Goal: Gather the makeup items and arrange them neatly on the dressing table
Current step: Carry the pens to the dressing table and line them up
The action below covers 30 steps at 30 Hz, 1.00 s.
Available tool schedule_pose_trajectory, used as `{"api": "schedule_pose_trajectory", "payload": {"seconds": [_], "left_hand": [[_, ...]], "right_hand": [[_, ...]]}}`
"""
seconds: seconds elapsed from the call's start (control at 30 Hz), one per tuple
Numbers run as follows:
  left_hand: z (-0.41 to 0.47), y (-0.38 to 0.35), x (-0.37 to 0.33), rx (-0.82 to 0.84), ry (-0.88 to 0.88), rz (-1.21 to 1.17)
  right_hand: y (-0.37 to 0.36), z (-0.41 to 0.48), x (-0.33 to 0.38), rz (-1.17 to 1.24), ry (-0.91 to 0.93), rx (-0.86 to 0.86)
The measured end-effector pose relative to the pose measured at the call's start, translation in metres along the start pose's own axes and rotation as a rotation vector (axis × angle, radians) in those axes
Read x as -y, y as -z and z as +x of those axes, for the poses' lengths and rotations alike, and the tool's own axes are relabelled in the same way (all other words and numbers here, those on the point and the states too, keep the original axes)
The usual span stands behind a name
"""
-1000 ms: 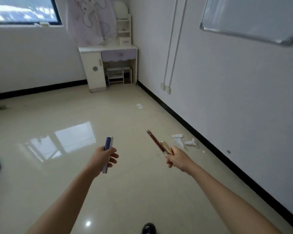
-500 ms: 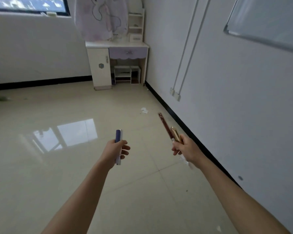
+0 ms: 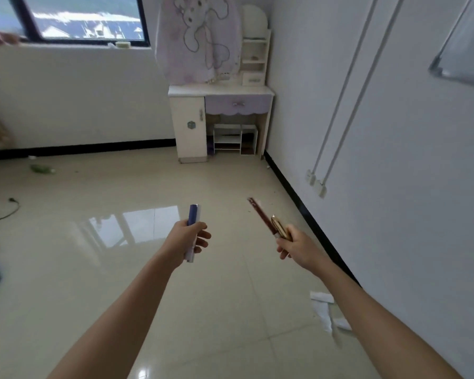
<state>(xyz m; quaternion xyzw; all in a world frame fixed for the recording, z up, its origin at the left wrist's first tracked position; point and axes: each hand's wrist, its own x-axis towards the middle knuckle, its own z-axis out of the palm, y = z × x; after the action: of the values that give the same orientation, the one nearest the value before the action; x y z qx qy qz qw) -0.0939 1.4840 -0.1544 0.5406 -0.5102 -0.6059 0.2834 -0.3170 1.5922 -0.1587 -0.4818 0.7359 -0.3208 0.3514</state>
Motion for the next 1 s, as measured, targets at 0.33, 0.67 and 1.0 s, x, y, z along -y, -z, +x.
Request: {"api": "schedule_pose_trajectory", "payload": {"seconds": [0.33,0.67,1.0], "left_hand": [[0.096,0.051,-0.014,-0.247,0.073,-0.082],[0.258,0.129,-0.070,-0.347,0.016,-0.177],[0.413,0.143,-0.149,-0.240,0.021,-0.141]], "right_hand": [[-0.021,0.162,0.045,-0.004,0.121,0.225],[-0.051,0.352,0.138,-0.098,0.242,0.298],[-0.046,0.511,0.175,-0.050,0.135,0.270]]}}
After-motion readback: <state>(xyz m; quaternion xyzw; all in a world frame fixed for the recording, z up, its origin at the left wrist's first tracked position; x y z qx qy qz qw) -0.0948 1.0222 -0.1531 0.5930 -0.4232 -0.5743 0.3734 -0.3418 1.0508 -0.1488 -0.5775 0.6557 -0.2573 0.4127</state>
